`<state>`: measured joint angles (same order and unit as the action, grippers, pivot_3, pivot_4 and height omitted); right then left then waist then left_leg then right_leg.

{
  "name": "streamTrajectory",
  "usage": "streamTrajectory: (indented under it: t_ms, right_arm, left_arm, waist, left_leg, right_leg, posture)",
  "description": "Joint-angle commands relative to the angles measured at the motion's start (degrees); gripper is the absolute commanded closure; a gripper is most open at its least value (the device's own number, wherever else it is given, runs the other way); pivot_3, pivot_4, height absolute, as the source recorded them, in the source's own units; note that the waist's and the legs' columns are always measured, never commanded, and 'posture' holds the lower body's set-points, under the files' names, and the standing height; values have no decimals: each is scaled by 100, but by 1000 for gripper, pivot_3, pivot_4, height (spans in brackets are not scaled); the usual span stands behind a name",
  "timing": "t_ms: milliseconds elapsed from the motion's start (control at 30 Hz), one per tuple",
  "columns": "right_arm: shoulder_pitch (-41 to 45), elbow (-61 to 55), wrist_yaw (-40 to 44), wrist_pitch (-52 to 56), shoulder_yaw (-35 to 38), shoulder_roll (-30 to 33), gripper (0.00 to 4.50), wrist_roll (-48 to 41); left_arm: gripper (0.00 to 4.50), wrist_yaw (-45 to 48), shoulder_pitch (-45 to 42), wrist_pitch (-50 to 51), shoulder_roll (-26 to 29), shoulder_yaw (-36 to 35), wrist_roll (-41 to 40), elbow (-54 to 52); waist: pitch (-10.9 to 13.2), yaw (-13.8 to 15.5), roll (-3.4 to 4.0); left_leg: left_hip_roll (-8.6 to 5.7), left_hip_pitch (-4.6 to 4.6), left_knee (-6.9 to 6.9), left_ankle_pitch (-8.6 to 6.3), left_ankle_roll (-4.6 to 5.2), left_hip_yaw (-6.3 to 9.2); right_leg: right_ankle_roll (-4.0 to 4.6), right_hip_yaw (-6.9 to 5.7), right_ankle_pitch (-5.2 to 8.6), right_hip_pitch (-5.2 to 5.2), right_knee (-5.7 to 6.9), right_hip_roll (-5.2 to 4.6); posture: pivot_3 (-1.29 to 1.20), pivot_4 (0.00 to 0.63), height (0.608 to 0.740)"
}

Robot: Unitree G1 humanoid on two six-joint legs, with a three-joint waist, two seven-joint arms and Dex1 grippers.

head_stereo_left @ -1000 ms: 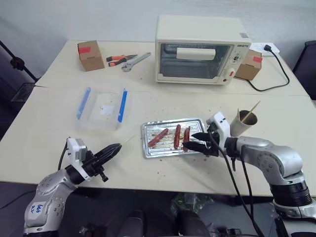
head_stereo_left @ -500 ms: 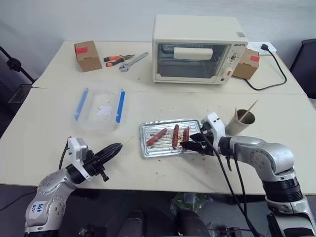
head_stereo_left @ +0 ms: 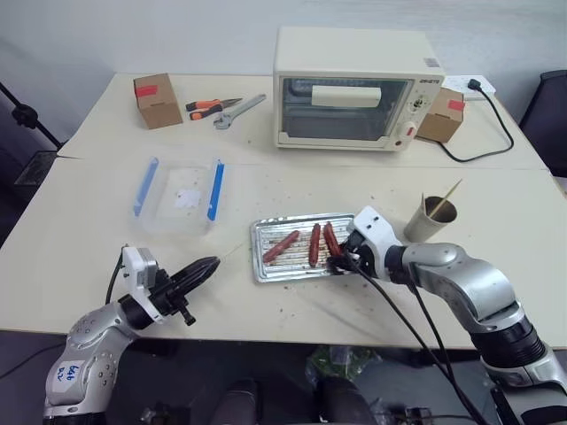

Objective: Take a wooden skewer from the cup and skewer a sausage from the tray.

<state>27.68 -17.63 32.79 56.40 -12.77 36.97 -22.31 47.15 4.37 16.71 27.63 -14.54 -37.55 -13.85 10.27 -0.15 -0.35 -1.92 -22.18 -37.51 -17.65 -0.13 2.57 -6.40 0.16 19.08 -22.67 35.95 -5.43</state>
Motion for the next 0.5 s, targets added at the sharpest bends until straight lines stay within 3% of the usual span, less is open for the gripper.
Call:
streamTrajectory:
  t_ms: [33, 367, 500]
  right_arm:
    - [-84, 1, 135, -29, 72, 83, 2520, 47]
    - [-150, 174, 675, -415, 537, 466, 2520, -10]
    - [-107, 396, 752, -437, 565, 318, 2520, -16]
  left_arm:
    - [4500, 48, 14, -118, 20, 12, 66, -109]
    - [4500, 46, 67, -170, 14, -34, 78, -114]
    - [4500, 36, 73, -179, -2, -17, 83, -123]
  waist:
    - [0, 0, 0]
    - [1, 9, 0]
    - [0, -5, 0]
  left_leg:
    - [0, 0, 0, 0, 0, 0]
    - [-3, -1, 0, 0, 1, -1]
    - [-1, 0, 1, 0, 1, 0]
  right_leg:
    - [0, 0, 0, 0, 0, 0]
    - [0, 0, 0, 0, -1, -2]
    - [0, -1, 0, 0, -1, 0]
  posture:
    - [0, 150, 740]
    - [0, 150, 740]
    - [0, 150, 740]
